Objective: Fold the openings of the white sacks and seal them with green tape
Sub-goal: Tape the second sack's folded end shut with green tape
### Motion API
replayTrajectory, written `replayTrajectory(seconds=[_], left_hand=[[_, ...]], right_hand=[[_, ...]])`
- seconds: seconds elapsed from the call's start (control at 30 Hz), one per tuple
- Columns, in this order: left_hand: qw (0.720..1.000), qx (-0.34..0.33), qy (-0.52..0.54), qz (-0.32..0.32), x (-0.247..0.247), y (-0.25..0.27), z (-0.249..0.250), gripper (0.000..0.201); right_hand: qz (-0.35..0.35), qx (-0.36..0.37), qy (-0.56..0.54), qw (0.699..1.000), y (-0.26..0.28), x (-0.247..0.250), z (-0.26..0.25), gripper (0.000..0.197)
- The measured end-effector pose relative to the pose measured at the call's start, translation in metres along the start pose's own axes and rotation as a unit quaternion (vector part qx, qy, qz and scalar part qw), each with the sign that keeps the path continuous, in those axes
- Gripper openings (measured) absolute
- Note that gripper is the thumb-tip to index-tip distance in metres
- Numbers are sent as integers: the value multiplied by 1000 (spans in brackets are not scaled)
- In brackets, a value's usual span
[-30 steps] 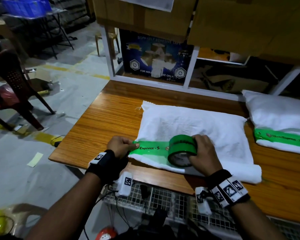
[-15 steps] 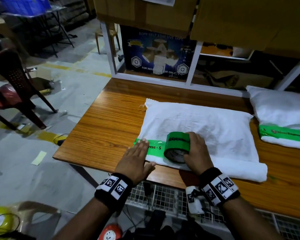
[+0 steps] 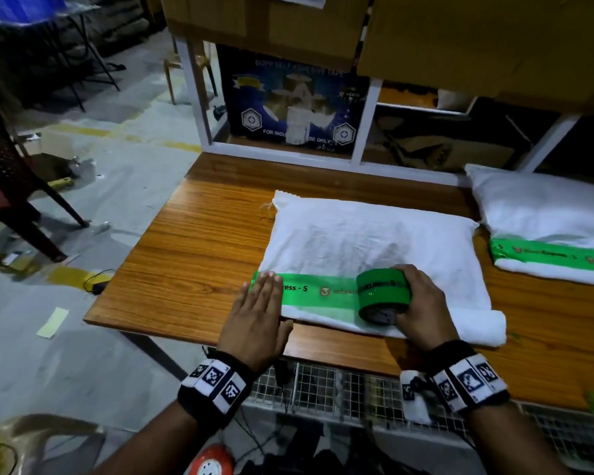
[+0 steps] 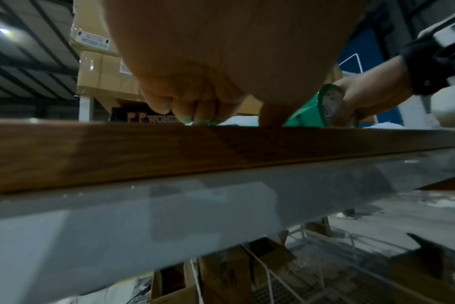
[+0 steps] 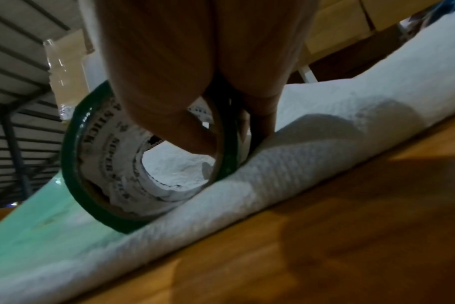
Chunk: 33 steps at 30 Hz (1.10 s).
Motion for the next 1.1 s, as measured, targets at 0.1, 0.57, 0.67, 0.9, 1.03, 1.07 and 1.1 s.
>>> replayTrajectory(seconds=[0.1, 0.57, 0.67, 0.9, 1.03, 1.07, 1.1], left_hand=[[998, -13, 67, -16, -7, -10, 26, 83], [990, 100, 31, -89, -27, -11, 26, 103], [994, 84, 18, -63, -25, -14, 48, 101], [992, 74, 32, -95, -49, -14, 57, 105], [992, 72, 33, -96, -46, -11, 58, 102], [992, 77, 25, -100, -46, -11, 59, 102], [990, 87, 15, -107, -46, -12, 60, 103]], right_hand=[[12, 2, 3, 1000, 3, 0, 4, 75], [-47, 4, 54, 997, 7, 23, 22, 76], [-20, -20, -53, 998, 14, 20, 36, 77], [-32, 9, -25, 999, 5, 20, 39, 75], [-21, 32, 39, 999, 5, 39, 47, 66], [-20, 39, 47, 998, 9, 40, 46, 65], [-20, 43, 48, 998, 11, 41, 44, 66]])
Point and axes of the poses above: each hand's wrist, its own y-axis away from the middle knuckle, its own x-axis out of the back of the hand, z = x × y, the point moved 7 cm from there along -y, towards the middle knuckle, and after that the axes turned 14 degrees about y, right-handed, at the moved point
